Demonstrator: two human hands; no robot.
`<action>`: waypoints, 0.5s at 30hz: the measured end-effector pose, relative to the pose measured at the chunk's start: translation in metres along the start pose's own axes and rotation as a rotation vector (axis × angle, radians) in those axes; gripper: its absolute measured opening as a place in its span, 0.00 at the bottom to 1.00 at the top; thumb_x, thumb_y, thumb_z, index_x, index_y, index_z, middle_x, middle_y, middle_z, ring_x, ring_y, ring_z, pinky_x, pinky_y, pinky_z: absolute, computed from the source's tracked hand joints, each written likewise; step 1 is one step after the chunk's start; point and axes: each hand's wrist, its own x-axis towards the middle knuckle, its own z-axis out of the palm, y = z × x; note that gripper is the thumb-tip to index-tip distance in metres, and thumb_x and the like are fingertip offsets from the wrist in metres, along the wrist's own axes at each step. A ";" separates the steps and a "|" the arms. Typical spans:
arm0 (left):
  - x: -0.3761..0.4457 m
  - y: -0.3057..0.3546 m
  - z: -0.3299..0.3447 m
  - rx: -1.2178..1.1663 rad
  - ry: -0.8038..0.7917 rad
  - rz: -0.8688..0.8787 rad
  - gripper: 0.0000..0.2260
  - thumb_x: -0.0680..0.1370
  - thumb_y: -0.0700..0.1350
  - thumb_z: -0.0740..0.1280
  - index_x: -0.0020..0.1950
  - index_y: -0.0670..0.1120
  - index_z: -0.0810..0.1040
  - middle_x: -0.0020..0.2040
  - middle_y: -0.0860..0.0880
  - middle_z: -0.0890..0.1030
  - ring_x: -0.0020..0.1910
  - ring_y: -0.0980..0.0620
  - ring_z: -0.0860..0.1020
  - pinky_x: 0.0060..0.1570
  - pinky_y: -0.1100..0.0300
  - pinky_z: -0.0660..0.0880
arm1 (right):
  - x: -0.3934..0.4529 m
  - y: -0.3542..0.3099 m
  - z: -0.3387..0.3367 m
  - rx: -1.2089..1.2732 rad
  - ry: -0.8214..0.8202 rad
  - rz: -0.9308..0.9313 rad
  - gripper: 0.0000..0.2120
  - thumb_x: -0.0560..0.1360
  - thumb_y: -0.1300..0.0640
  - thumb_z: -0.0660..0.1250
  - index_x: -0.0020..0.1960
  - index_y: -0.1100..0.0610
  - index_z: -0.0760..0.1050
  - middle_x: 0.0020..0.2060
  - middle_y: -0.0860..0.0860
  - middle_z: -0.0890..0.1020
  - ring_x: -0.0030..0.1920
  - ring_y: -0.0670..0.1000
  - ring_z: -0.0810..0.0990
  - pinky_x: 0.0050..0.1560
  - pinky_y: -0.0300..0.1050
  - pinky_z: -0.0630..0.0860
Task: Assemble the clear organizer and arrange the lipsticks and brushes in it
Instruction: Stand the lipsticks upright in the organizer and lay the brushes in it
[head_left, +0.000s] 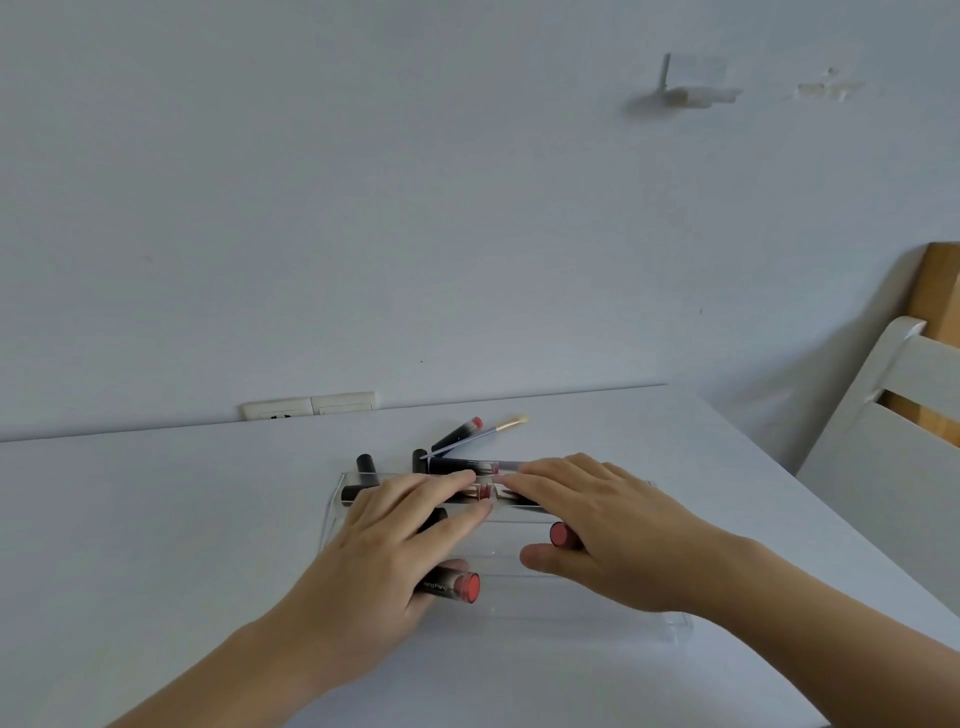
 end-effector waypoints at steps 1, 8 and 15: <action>0.000 -0.001 0.001 0.017 -0.006 -0.006 0.28 0.72 0.43 0.56 0.72 0.48 0.75 0.74 0.49 0.72 0.69 0.48 0.69 0.64 0.53 0.65 | 0.001 0.001 0.000 0.005 -0.008 0.003 0.32 0.78 0.32 0.54 0.78 0.41 0.54 0.74 0.36 0.62 0.71 0.42 0.61 0.69 0.38 0.60; -0.002 -0.006 0.006 0.005 0.048 -0.026 0.26 0.75 0.47 0.61 0.74 0.46 0.74 0.77 0.47 0.68 0.74 0.48 0.65 0.72 0.56 0.56 | 0.004 0.004 0.004 0.006 -0.019 -0.004 0.34 0.76 0.27 0.52 0.77 0.40 0.56 0.71 0.37 0.66 0.67 0.44 0.65 0.67 0.41 0.63; 0.006 -0.016 -0.004 0.108 -0.144 -0.261 0.36 0.72 0.74 0.37 0.75 0.63 0.27 0.78 0.61 0.30 0.79 0.57 0.35 0.72 0.60 0.30 | 0.003 0.007 0.004 0.072 -0.002 0.003 0.33 0.76 0.26 0.51 0.76 0.39 0.56 0.71 0.35 0.65 0.67 0.42 0.64 0.66 0.39 0.63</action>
